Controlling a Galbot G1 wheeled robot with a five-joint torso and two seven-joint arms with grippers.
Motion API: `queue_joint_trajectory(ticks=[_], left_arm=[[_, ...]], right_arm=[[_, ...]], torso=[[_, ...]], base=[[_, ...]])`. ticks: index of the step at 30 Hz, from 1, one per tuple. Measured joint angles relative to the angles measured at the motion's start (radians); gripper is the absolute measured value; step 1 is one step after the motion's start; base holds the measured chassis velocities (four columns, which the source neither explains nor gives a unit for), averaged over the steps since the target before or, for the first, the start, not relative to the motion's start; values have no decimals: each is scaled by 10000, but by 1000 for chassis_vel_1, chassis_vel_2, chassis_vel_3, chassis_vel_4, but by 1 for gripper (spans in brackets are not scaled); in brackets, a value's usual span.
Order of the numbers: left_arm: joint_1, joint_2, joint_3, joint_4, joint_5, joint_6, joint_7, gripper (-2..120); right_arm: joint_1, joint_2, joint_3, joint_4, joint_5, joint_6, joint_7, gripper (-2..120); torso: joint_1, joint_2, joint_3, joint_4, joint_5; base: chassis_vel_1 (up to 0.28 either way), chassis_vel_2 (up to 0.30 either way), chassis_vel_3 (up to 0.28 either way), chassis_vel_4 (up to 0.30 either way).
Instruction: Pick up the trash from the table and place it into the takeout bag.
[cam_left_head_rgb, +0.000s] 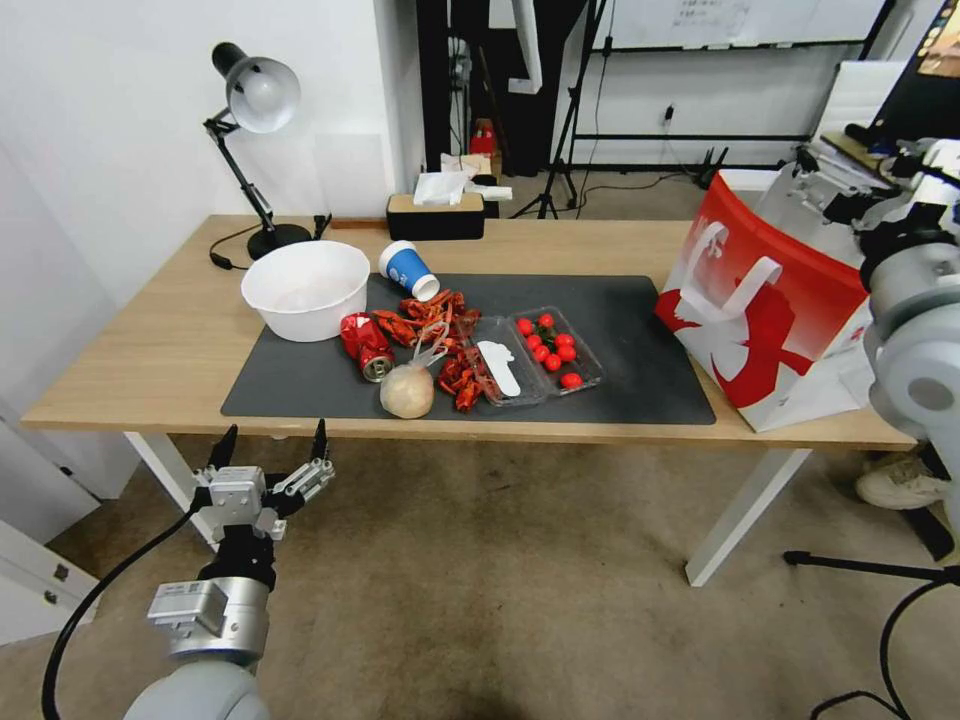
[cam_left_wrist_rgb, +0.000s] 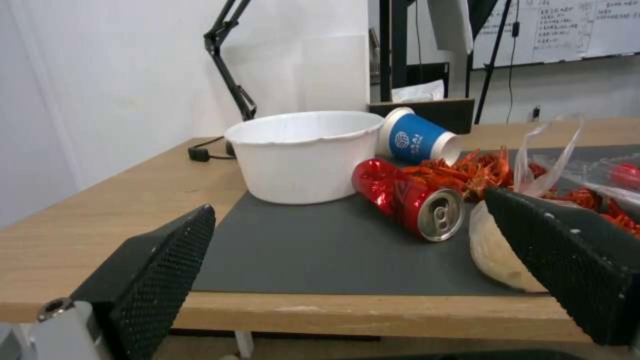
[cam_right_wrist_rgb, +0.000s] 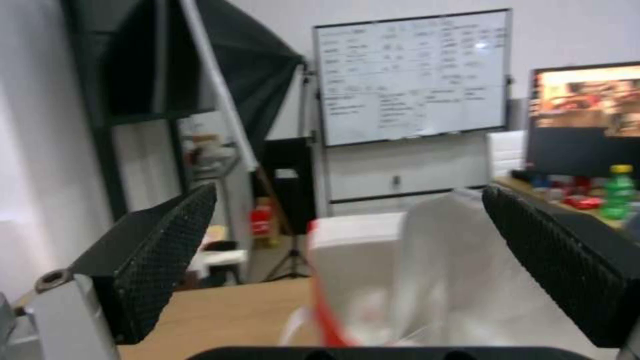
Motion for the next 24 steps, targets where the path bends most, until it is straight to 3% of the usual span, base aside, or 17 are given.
queue_joint_trajectory(ticks=[5, 13, 15, 17, 19, 24], left_arm=[[43, -7, -31, -70, 6, -21, 0, 100], [106, -28, -28, -79, 6, -88, -1, 100], [127, -33, -25, -92, 6, -169, -1, 100], [137, -32, -27, -95, 4, -182, 0, 100], [199, -2, -51, -96, -9, -237, 0, 100], [231, -11, -26, -87, -10, -278, 6, 100]], right_arm=[[-2115, 705, 191, 760, -931, 1538, -832, 100], [-4244, 1762, 95, 1123, -2758, 3104, -1628, 100], [-4989, 2229, -49, 1081, -3534, 3961, -2008, 100], [-5205, 2348, -100, 1049, -3693, 4213, -2118, 100], [-6043, 2796, -264, 671, -4499, 5292, -2526, 100], [-6725, 3127, -300, -211, -5427, 6680, -2892, 100]], torso=[[-1, 0, -1, -1, 4], [-1, 0, -1, -3, 3], [0, 1, -1, 1, 1], [0, 1, 0, -1, 0], [0, 1, -1, -3, 3], [0, 1, 0, -1, 4]], base=[[0, 0, 0, 0], [0, 0, 0, 0], [0, 0, 0, 0], [0, 0, 0, 0], [0, 0, 0, 0], [0, 0, 0, 0]])
